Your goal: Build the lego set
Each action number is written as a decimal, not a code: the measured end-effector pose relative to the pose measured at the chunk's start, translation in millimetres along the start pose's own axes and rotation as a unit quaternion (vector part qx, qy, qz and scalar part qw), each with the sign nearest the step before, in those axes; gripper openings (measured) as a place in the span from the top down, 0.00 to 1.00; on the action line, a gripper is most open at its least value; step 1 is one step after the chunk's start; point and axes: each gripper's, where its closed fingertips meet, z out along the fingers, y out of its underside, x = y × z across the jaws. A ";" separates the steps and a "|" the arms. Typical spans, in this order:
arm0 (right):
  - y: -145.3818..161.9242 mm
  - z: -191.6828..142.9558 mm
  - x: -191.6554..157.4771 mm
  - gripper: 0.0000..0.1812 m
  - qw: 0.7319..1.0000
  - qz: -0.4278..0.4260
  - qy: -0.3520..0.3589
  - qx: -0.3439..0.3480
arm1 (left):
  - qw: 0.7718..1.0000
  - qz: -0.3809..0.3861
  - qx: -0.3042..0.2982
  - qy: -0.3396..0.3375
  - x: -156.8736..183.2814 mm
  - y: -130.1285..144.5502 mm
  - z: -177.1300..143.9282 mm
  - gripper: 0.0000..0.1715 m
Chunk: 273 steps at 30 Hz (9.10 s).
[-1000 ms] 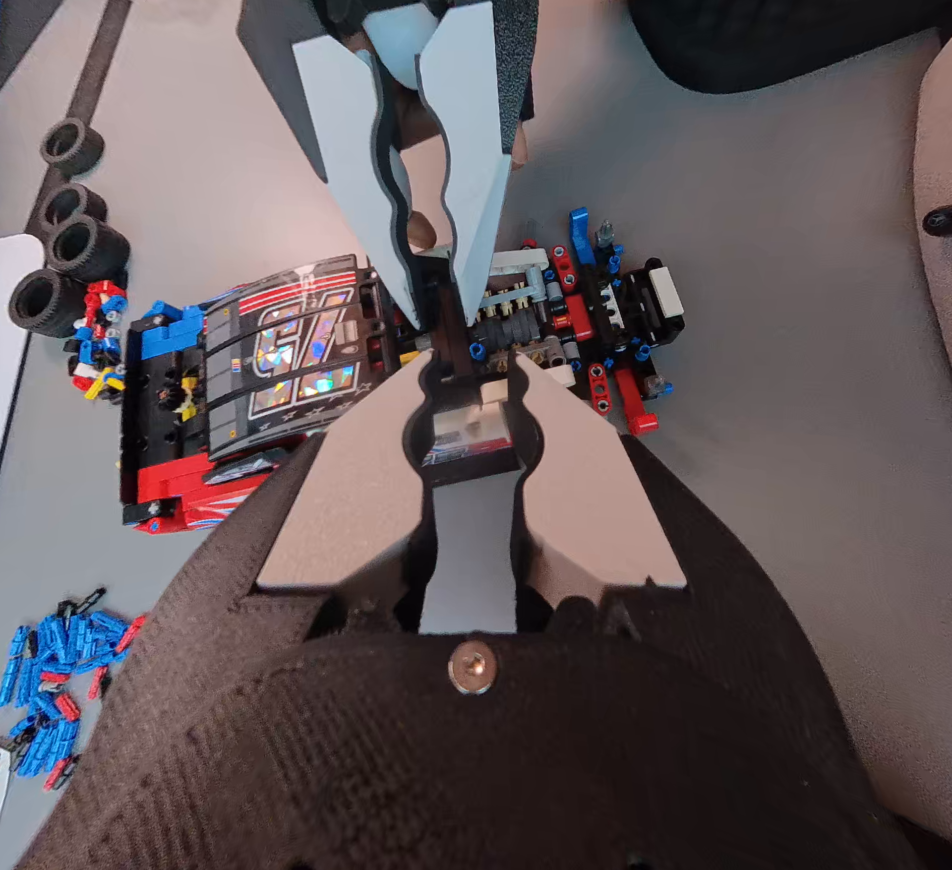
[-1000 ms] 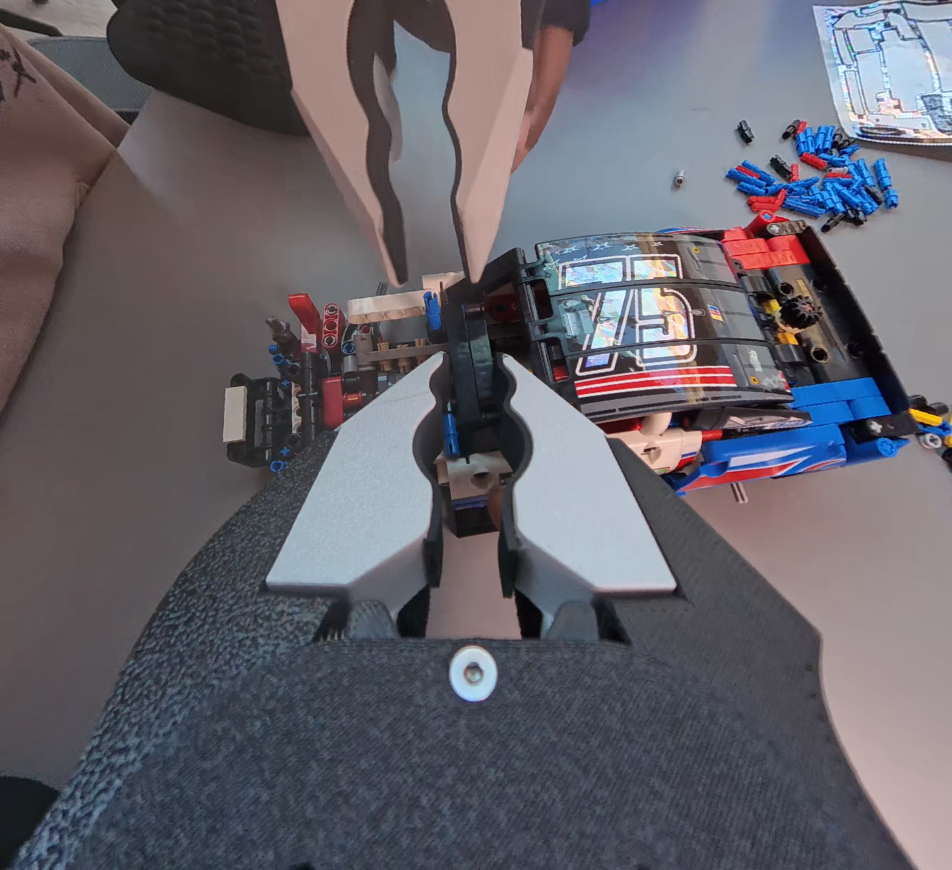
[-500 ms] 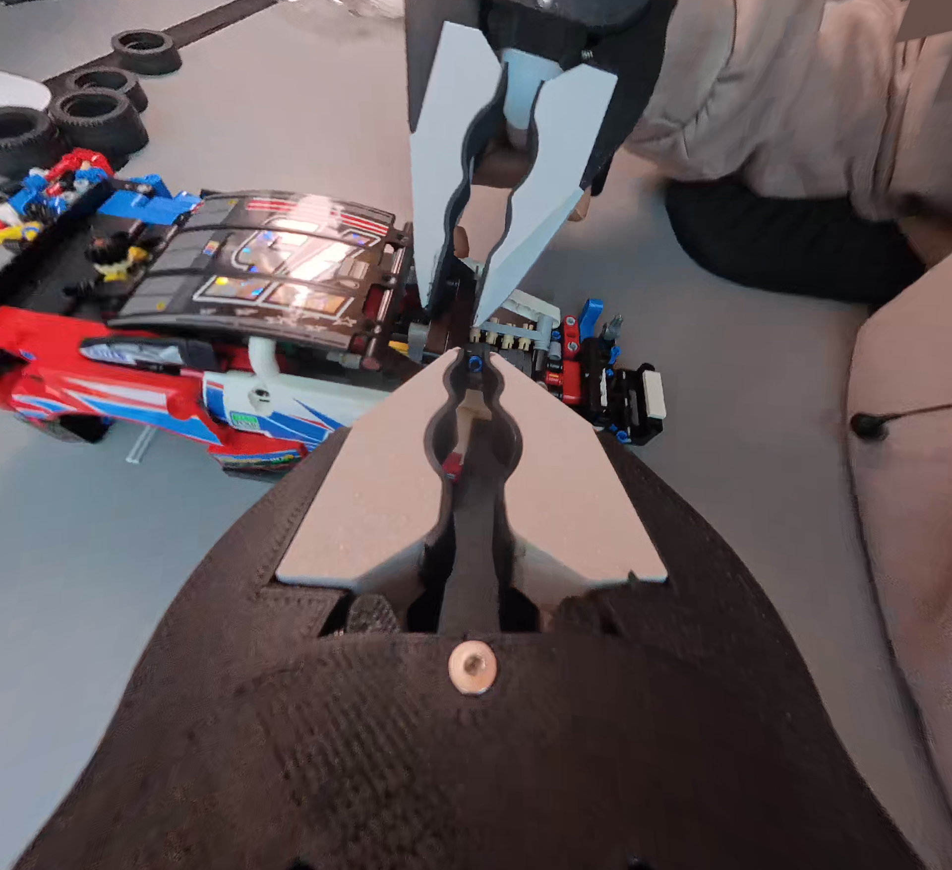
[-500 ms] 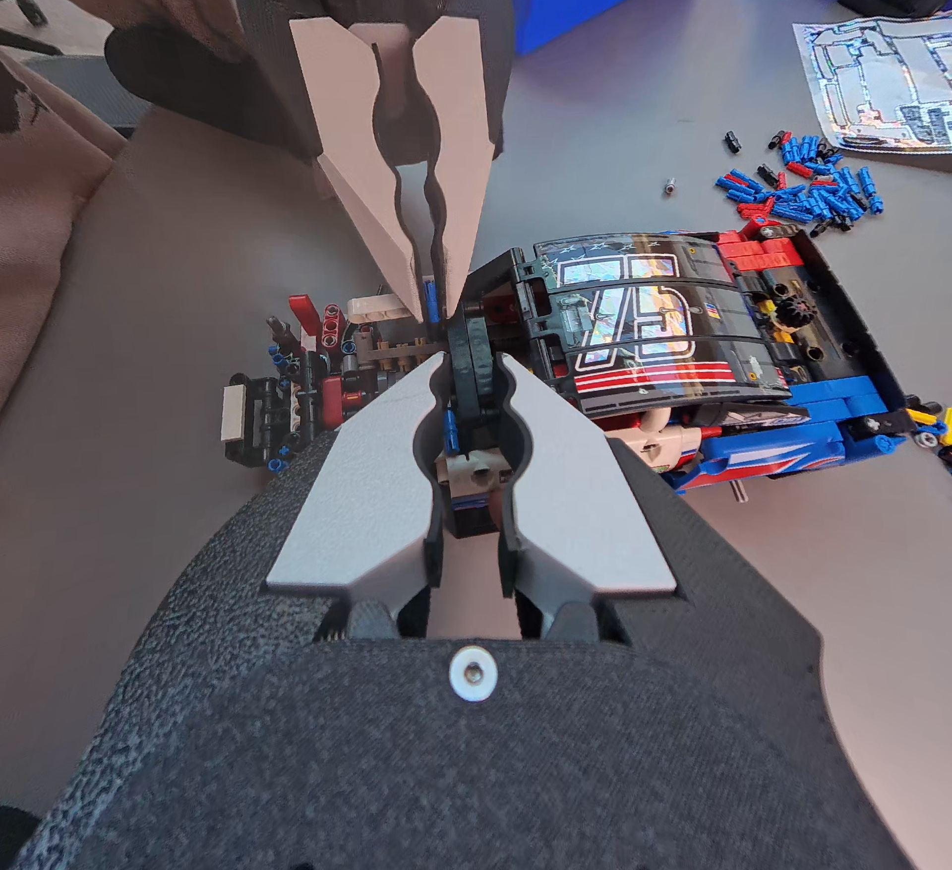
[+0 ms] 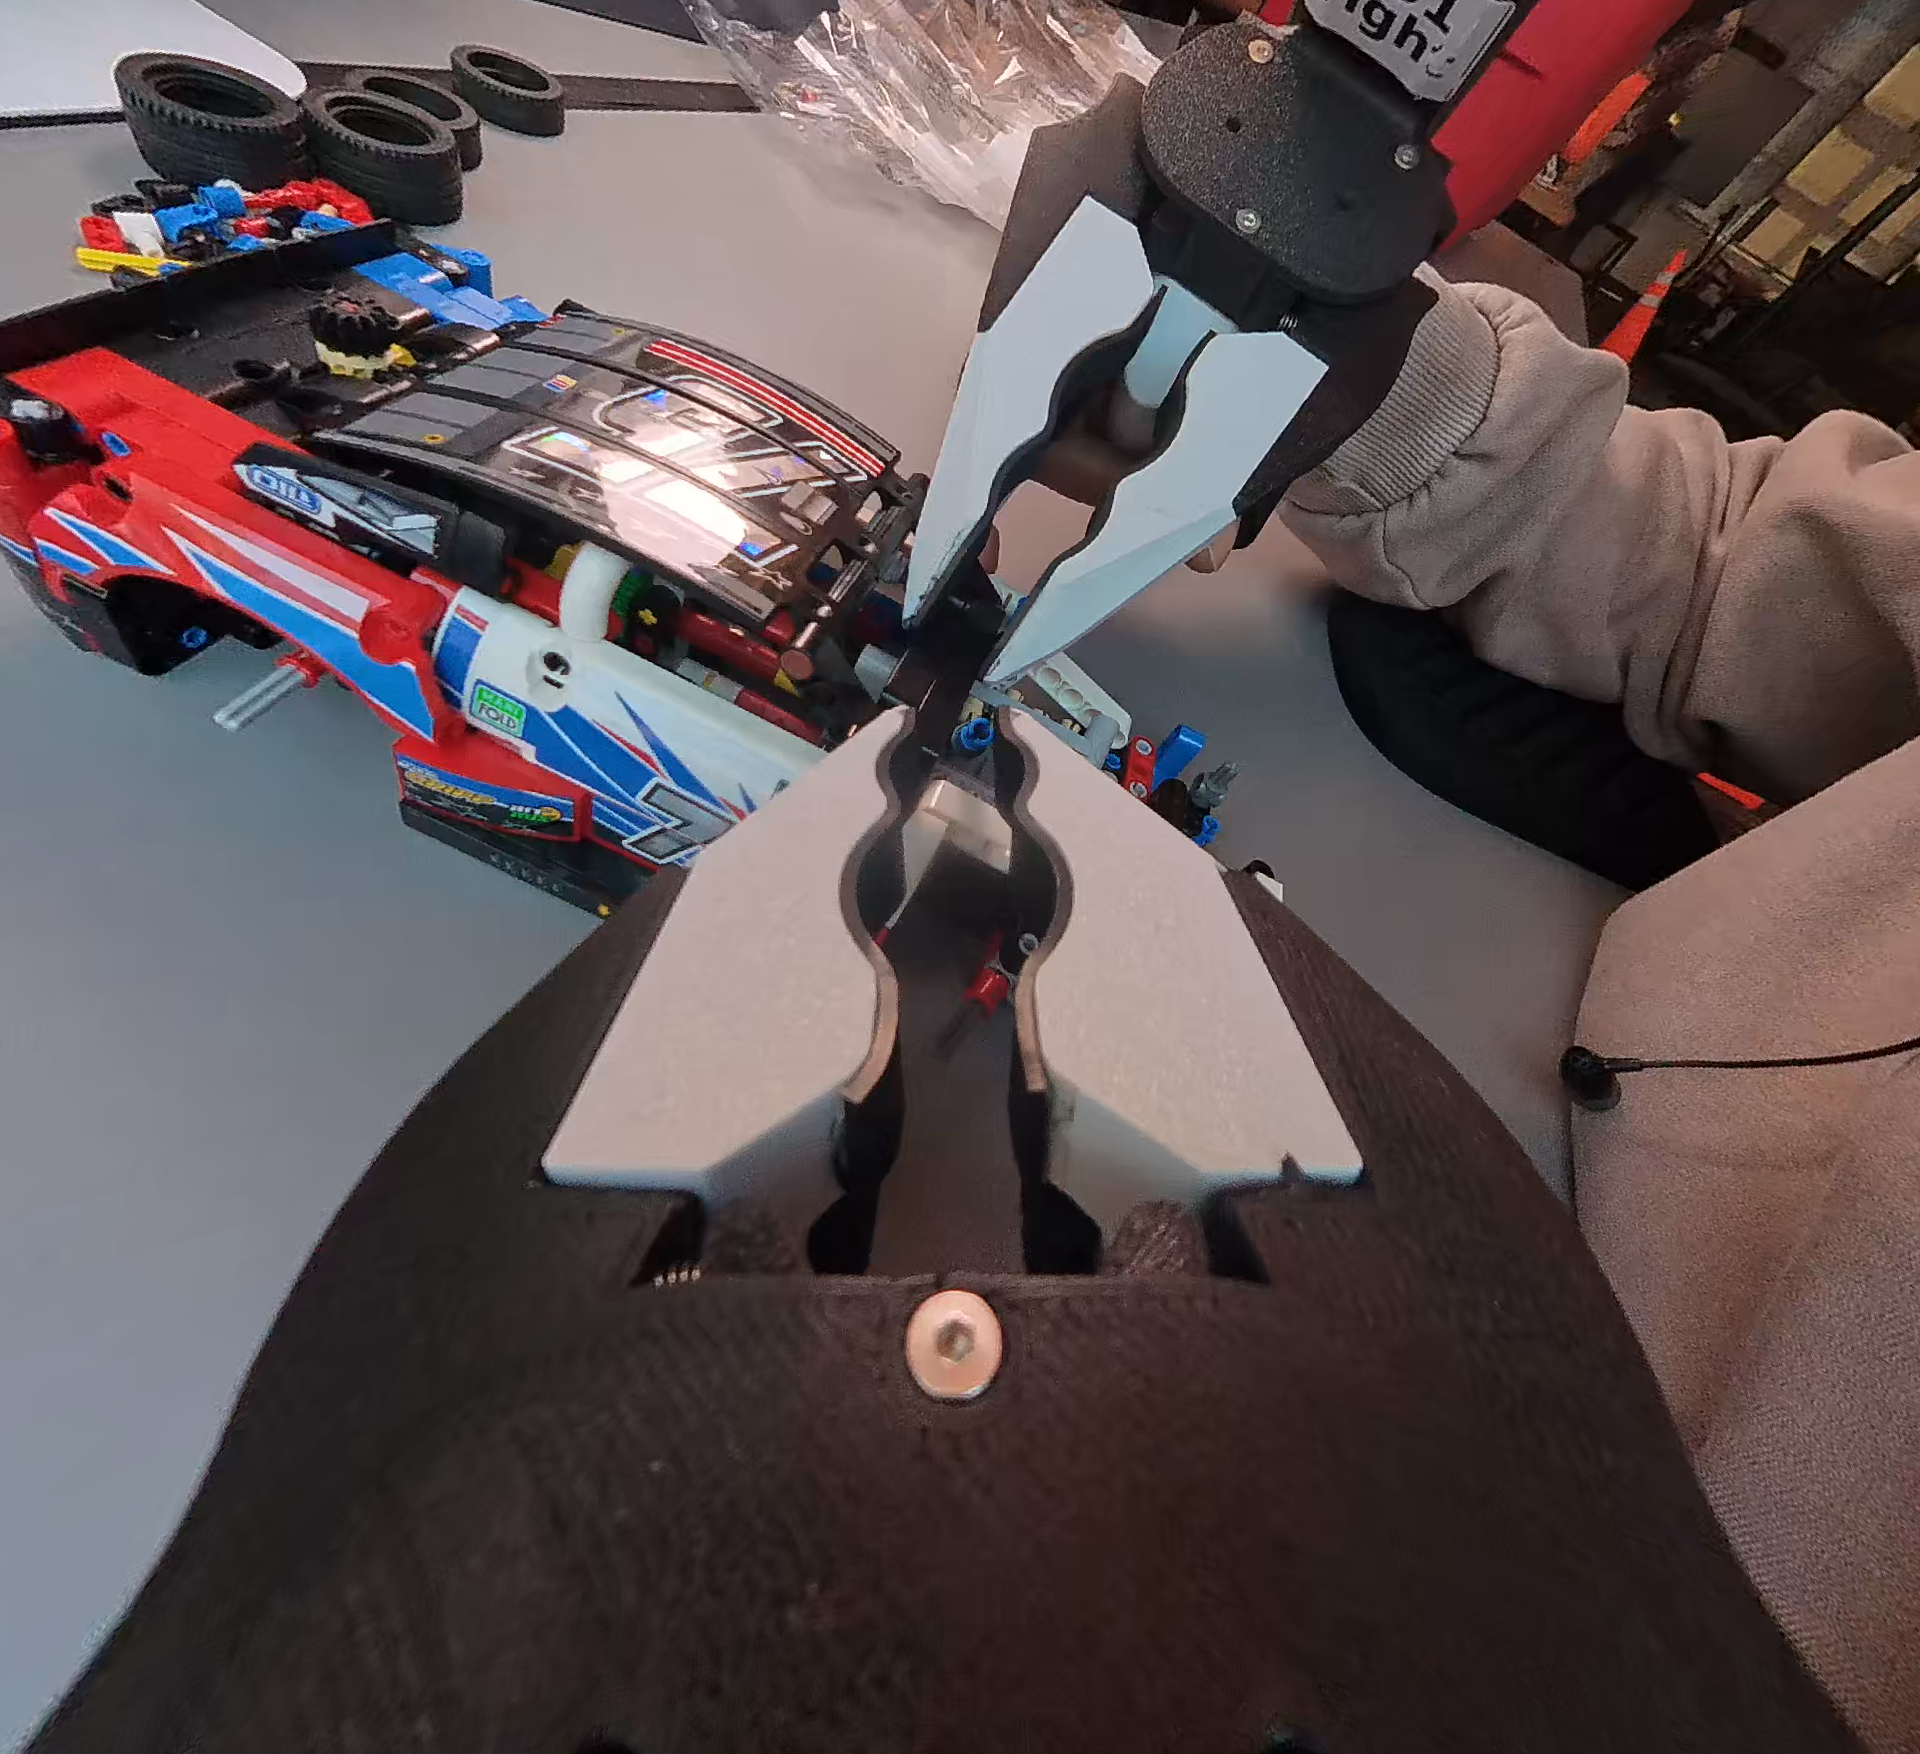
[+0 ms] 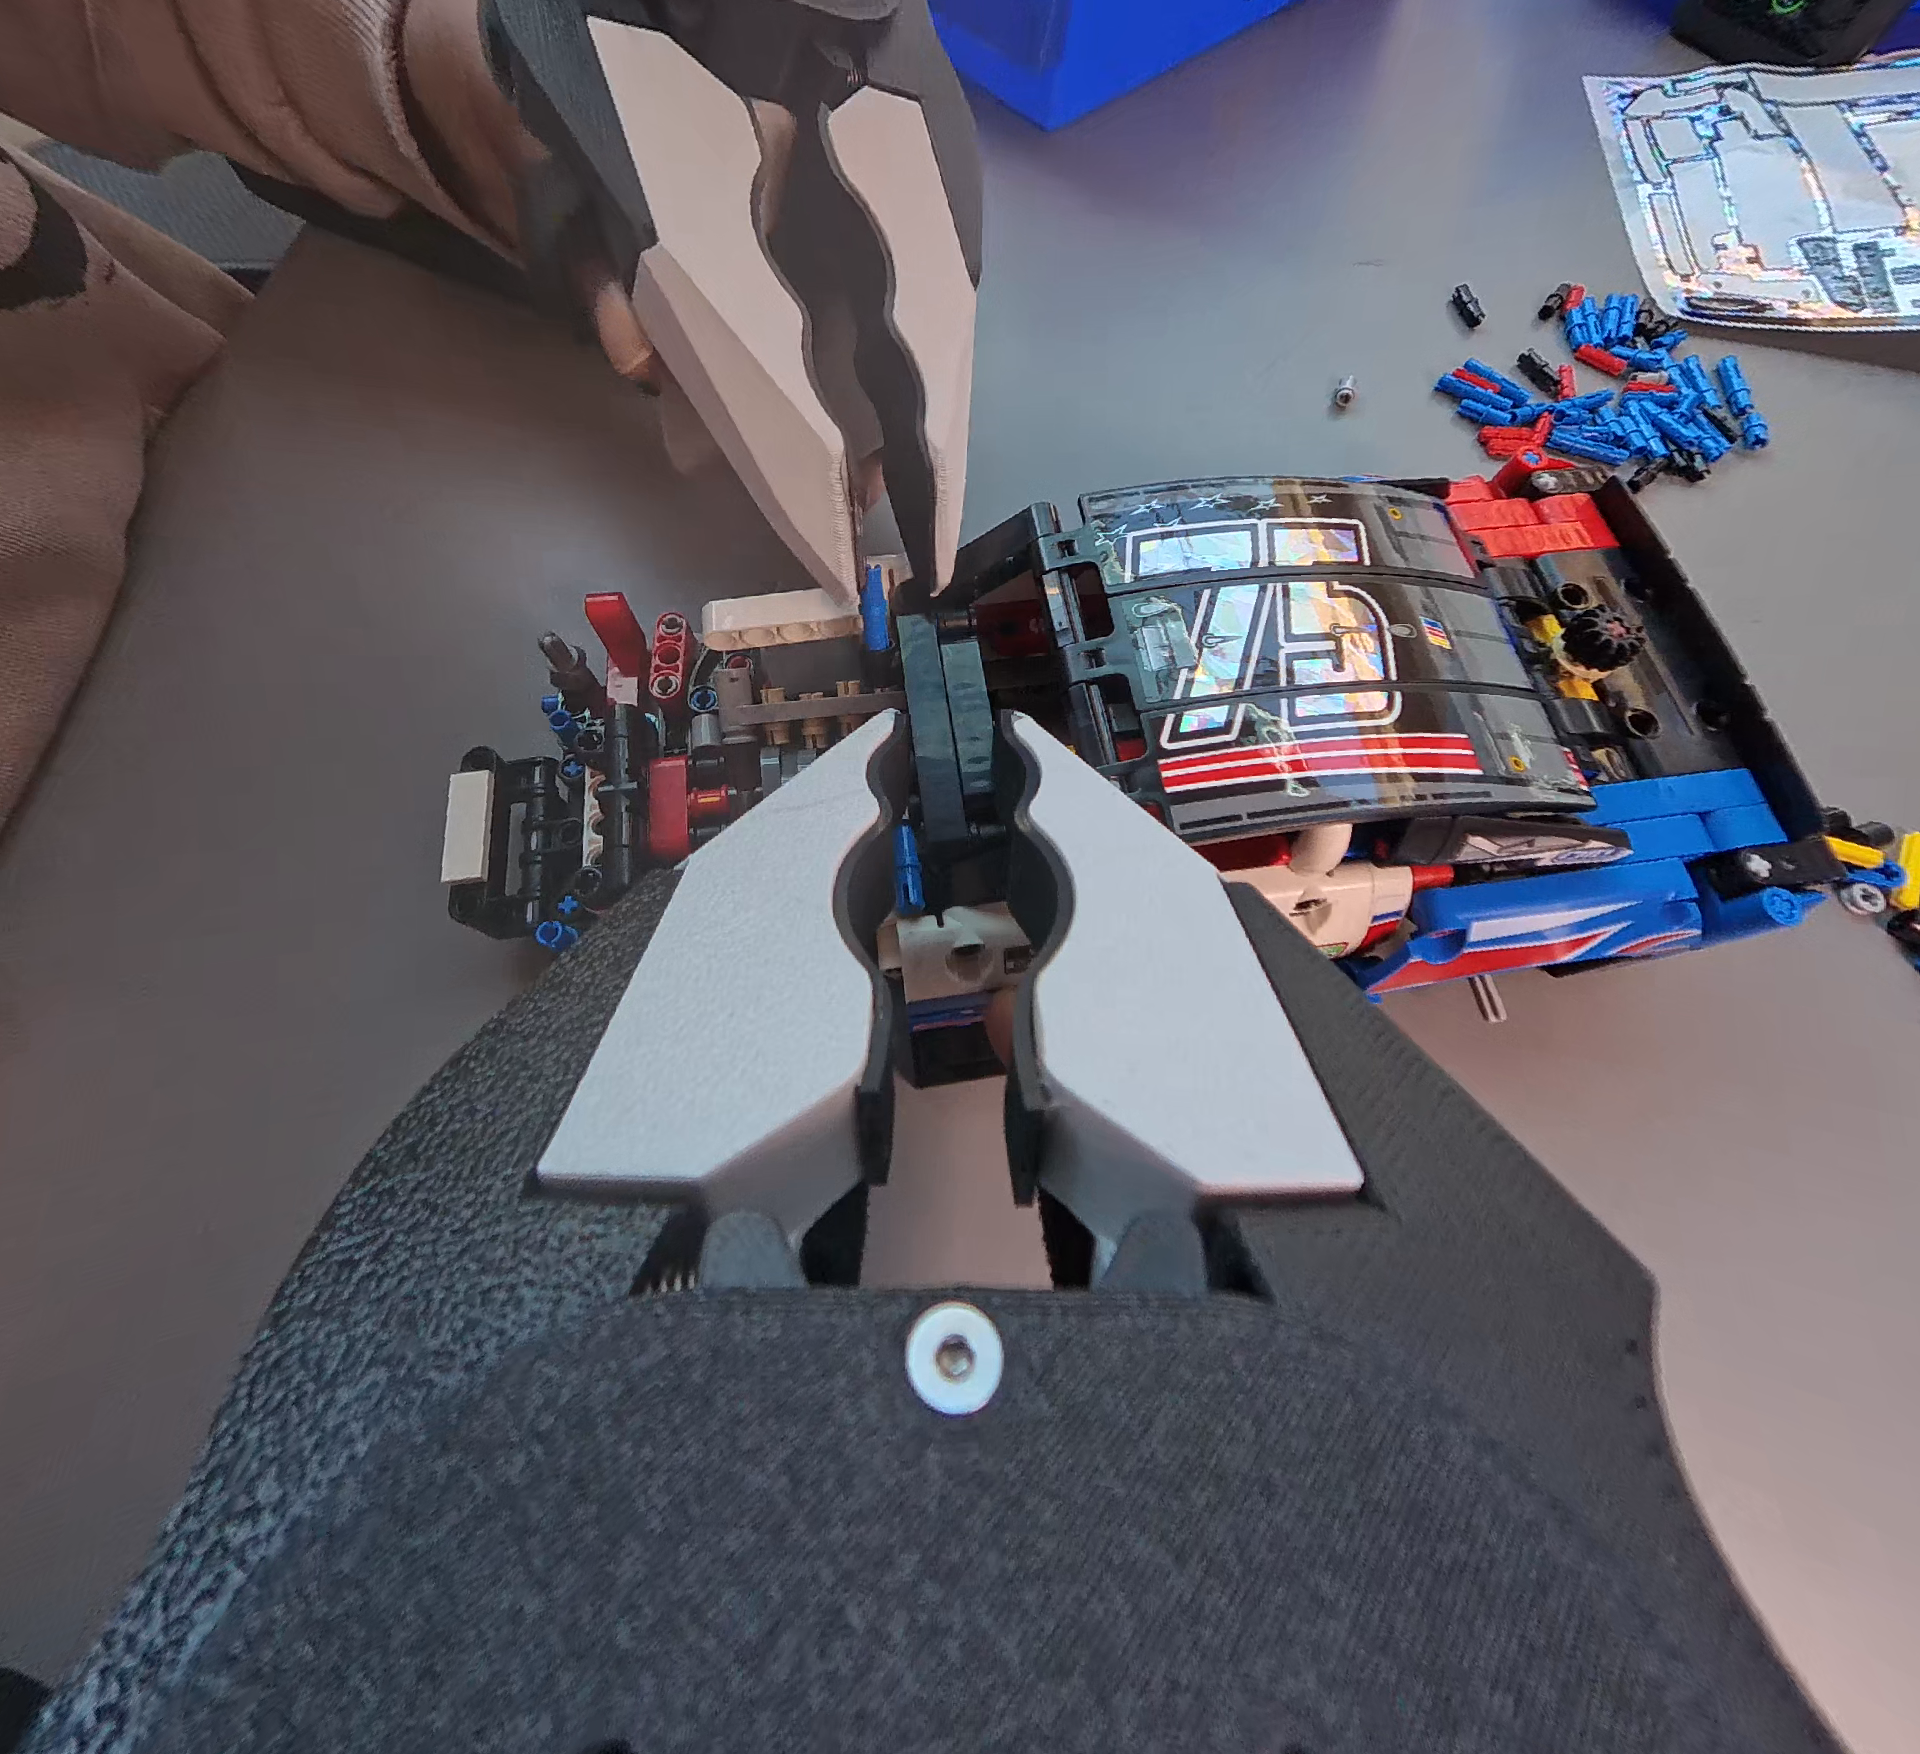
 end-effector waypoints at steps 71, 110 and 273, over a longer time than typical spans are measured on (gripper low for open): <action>-0.8 0.8 -1.4 0.93 0.999 -0.020 -0.008 0.027 | 0.988 0.127 -0.061 0.059 -1.2 13.1 -6.5 0.98; -1.2 0.7 -2.3 0.93 0.999 -0.013 -0.004 0.030 | 0.957 0.262 -0.116 -0.045 -1.0 16.4 -9.3 1.00; 23.9 -16.4 -6.5 0.64 0.936 -0.150 -0.067 -0.311 | 0.981 0.186 0.032 -0.050 -33.7 -21.2 -36.4 0.75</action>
